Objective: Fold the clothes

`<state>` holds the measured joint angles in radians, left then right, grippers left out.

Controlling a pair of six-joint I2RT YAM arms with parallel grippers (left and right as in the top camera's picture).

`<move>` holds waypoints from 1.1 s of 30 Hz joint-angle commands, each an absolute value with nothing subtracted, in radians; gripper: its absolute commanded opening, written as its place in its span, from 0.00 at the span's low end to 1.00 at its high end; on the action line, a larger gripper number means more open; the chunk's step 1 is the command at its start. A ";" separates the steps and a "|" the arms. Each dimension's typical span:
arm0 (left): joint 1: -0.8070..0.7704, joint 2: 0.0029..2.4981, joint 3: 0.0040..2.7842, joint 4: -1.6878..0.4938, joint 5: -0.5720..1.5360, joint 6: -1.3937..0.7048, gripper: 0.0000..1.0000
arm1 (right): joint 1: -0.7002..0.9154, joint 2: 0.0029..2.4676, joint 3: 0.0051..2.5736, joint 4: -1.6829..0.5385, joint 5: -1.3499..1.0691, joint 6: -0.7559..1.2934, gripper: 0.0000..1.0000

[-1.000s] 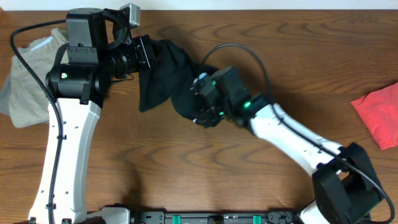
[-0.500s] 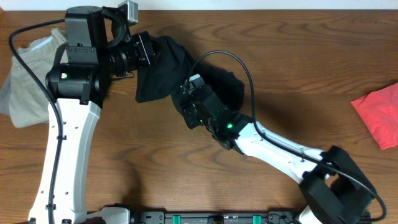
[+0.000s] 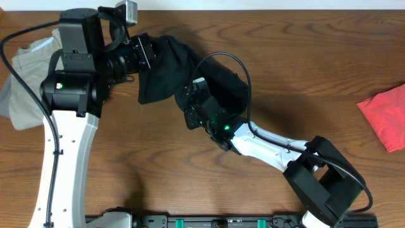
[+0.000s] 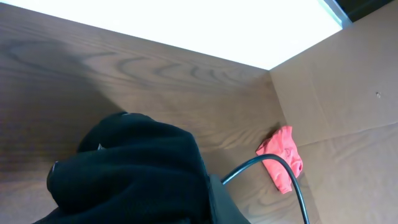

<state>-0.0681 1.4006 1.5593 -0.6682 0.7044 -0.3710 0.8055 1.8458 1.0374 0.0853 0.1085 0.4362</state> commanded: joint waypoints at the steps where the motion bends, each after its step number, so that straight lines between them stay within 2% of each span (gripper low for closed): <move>1: -0.068 1.382 1.561 -0.656 0.725 -0.379 0.06 | 0.772 1.829 1.035 0.068 0.123 0.448 0.01; 6: -0.068 1.385 1.561 -0.657 0.713 -0.374 0.06 | 0.731 1.761 1.035 -0.004 0.123 0.400 0.01; 10: -0.069 1.386 1.559 -0.685 0.661 -0.341 0.06 | 0.667 1.635 1.044 -0.149 0.136 0.292 0.01; 17: -0.069 1.386 1.556 -0.787 0.586 -0.289 0.06 | 0.400 1.364 1.090 -0.398 0.154 0.173 0.01; 23: -0.069 1.386 1.555 -0.830 0.587 -0.289 0.06 | 0.229 1.211 1.101 -0.513 -0.048 0.083 0.02; 28: -0.069 1.386 1.555 -0.791 0.587 -0.290 0.06 | 0.276 1.253 1.090 -0.580 -0.243 0.081 0.33; 31: -0.069 1.386 1.555 -0.758 0.591 -0.294 0.06 | 0.354 1.324 1.082 -0.561 -0.255 0.082 0.47; 33: -0.069 1.386 1.555 -0.751 0.591 -0.298 0.06 | 0.411 1.375 1.082 -0.533 -0.255 0.086 0.53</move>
<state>-0.0681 1.4006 1.5581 -0.7654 0.5945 -0.3099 0.3401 1.3174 1.0958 -0.5491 -0.1841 0.0956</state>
